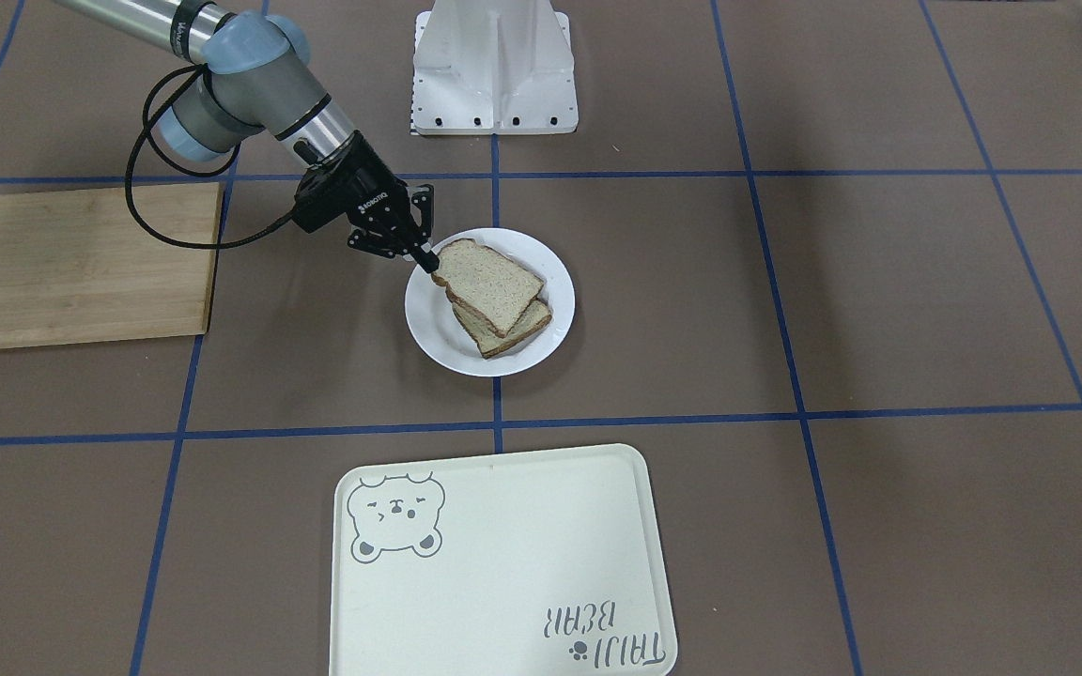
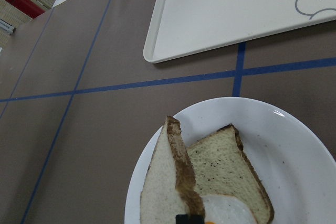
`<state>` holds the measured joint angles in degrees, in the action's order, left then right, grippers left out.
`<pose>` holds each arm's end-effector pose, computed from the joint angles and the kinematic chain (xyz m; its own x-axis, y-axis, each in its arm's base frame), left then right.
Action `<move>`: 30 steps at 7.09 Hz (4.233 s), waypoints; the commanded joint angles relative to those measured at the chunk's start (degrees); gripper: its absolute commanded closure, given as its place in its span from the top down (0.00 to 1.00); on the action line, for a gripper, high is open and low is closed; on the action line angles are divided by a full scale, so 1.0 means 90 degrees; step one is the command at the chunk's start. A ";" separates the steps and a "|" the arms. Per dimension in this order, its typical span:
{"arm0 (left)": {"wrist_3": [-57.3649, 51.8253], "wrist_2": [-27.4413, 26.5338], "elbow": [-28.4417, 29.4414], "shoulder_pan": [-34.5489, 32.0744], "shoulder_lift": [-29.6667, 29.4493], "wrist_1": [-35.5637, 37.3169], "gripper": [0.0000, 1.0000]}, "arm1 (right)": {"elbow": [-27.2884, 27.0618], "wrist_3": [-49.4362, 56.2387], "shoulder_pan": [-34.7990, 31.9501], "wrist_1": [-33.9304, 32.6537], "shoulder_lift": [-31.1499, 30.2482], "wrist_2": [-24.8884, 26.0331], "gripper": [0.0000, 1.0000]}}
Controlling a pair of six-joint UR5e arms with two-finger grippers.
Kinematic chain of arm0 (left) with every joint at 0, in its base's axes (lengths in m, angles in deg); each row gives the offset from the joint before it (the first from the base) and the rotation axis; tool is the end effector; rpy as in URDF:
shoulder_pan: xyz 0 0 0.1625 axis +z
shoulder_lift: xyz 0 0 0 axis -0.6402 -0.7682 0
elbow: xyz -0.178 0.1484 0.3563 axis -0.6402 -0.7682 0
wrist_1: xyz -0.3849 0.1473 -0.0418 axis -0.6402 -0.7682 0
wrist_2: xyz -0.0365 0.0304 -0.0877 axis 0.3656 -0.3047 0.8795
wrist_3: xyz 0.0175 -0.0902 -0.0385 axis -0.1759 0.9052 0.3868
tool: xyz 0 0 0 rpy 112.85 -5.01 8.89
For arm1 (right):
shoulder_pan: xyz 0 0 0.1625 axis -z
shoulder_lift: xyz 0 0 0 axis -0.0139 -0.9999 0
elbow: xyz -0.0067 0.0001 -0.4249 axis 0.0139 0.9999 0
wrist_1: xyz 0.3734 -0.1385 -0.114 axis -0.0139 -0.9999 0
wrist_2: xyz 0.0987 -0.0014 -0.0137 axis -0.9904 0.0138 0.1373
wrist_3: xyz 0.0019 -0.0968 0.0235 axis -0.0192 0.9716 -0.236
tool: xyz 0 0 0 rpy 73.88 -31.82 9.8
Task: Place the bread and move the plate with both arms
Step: 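Lower the bread onto the egg and bread on the plate, open right gripper, then withdraw the right gripper away from the plate while the left arm moves in, then grasp the white plate rim nearest the left gripper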
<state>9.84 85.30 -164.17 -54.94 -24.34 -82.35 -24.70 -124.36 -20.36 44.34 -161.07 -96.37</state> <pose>-0.0940 -0.4398 0.5738 0.6748 0.5066 -0.5367 -0.0828 0.7746 0.6270 -0.5129 -0.3374 0.3090 0.2714 -0.1698 0.9474 -0.3961 0.8774 0.2707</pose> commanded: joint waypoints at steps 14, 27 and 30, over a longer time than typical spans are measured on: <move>1.1326 -0.2231 -0.0272 0.5523 -0.2070 -0.3633 0.99 | -0.0350 0.8584 -0.7634 -0.4550 -0.3368 -0.5500 1.00; 1.2559 -0.5605 0.1885 0.8398 -0.3593 -0.5059 0.26 | -0.0468 0.9846 -0.8041 -0.6621 -0.2744 -0.5482 1.00; 1.2559 -0.5605 0.2100 0.8398 -0.3856 -0.5059 0.27 | -0.0459 0.9836 -0.8041 -0.6631 -0.2686 -0.5463 1.00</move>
<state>122.87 34.83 -146.31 20.65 -57.94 -127.87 -28.91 -35.83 -92.73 -15.33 -185.44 -145.63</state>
